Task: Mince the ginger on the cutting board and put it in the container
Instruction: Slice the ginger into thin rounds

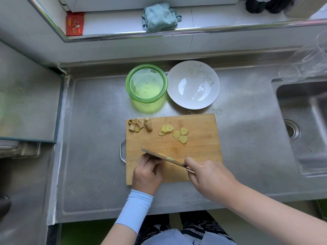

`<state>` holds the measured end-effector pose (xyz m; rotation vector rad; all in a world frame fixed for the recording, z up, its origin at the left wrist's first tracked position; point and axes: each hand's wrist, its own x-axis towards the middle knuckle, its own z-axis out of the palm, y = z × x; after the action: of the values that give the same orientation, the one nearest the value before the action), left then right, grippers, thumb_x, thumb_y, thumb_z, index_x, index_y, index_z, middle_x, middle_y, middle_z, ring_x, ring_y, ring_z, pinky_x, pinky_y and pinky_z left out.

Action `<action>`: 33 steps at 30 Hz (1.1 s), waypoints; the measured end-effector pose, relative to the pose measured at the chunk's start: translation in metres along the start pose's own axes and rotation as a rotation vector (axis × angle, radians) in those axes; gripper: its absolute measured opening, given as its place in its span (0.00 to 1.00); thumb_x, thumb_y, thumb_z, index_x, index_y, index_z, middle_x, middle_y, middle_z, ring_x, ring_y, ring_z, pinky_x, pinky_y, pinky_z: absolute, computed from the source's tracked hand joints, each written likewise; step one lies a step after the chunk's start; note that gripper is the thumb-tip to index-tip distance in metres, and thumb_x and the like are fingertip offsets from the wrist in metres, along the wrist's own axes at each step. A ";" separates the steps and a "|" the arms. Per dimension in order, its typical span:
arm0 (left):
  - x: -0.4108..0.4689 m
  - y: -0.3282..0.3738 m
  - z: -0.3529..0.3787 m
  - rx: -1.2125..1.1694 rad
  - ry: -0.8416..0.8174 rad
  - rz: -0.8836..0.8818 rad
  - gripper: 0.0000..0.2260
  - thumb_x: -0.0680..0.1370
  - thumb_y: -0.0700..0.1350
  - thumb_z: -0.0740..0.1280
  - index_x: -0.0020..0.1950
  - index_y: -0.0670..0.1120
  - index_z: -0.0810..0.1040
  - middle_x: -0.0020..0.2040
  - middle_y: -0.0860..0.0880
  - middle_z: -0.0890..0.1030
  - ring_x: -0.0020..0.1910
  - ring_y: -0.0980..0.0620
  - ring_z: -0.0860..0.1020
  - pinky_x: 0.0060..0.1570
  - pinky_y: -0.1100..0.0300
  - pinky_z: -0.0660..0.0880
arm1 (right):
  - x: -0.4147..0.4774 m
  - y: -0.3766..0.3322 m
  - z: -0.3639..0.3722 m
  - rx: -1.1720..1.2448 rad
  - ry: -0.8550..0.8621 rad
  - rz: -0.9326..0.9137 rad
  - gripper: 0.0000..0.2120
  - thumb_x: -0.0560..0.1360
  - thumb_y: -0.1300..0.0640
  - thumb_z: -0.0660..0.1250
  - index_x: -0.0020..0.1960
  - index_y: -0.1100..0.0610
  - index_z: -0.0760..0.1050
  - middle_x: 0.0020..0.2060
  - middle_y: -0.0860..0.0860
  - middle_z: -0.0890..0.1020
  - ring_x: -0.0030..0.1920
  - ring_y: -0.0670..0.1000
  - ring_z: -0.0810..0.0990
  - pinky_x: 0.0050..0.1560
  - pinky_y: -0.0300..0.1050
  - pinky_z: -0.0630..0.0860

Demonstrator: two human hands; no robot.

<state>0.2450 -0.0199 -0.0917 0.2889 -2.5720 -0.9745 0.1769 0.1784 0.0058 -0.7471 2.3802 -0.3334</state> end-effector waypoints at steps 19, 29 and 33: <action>0.001 0.004 -0.003 -0.014 -0.027 -0.028 0.09 0.65 0.28 0.73 0.38 0.41 0.82 0.42 0.47 0.81 0.44 0.51 0.78 0.51 0.71 0.70 | 0.013 0.000 0.000 0.036 -0.034 -0.016 0.04 0.82 0.50 0.54 0.52 0.50 0.65 0.36 0.51 0.78 0.34 0.59 0.74 0.33 0.52 0.71; 0.003 0.005 -0.003 -0.018 -0.031 -0.022 0.12 0.62 0.25 0.75 0.37 0.41 0.81 0.42 0.48 0.81 0.44 0.51 0.79 0.49 0.71 0.72 | 0.019 -0.002 0.000 0.008 -0.029 0.003 0.04 0.82 0.51 0.55 0.53 0.51 0.66 0.33 0.51 0.73 0.34 0.60 0.73 0.29 0.50 0.62; 0.003 0.005 -0.003 -0.024 -0.026 -0.021 0.12 0.63 0.24 0.75 0.37 0.40 0.81 0.42 0.48 0.82 0.44 0.51 0.79 0.50 0.71 0.71 | 0.018 -0.002 0.000 0.008 -0.027 0.011 0.04 0.82 0.52 0.55 0.53 0.51 0.66 0.31 0.49 0.70 0.31 0.56 0.69 0.27 0.46 0.57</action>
<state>0.2427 -0.0187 -0.0854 0.2992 -2.5838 -1.0231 0.1655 0.1660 -0.0019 -0.7302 2.3552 -0.3265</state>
